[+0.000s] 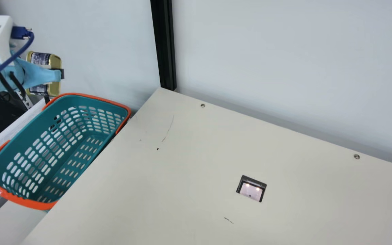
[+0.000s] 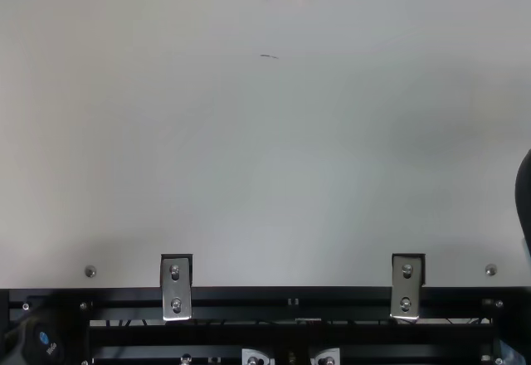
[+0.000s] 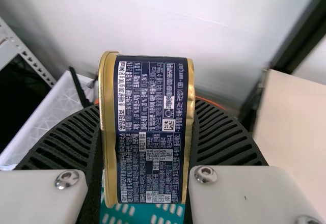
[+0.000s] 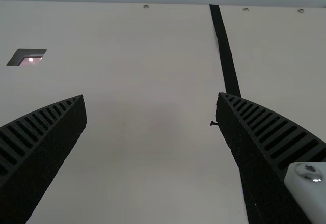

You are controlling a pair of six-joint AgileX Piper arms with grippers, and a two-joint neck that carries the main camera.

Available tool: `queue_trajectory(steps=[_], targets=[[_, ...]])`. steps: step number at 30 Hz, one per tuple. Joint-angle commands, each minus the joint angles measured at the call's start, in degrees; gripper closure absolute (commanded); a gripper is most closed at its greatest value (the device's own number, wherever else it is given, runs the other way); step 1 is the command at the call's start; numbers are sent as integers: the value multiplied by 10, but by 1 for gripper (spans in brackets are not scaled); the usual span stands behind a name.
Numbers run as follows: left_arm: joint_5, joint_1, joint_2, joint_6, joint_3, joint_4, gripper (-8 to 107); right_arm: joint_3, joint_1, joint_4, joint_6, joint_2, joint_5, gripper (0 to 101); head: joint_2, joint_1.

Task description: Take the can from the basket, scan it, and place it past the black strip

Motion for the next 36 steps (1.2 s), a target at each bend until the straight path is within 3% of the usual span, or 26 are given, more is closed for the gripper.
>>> queue_trajectory(steps=[1, 24, 25, 26, 29, 36], targets=[[51, -4, -22, 2, -3, -10, 89, 0, 0, 0, 0, 0, 0, 0, 11, -23], [440, -15, -180, -6, -29, -100, 89, 0, 0, 0, 0, 0, 0, 0, 11, -23], [448, -14, -185, 0, -31, -100, 89, 0, 0, 0, 0, 0, 0, 0, 11, -23], [408, -14, -180, -5, -30, -99, 89, 0, 0, 0, 0, 0, 0, 0, 11, -23], [443, -14, -185, -1, -31, -100, 89, 0, 0, 0, 0, 0, 0, 0, 11, -23], [446, -14, -185, -1, -31, -99, 89, 0, 0, 0, 0, 0, 0, 0, 11, -23]])
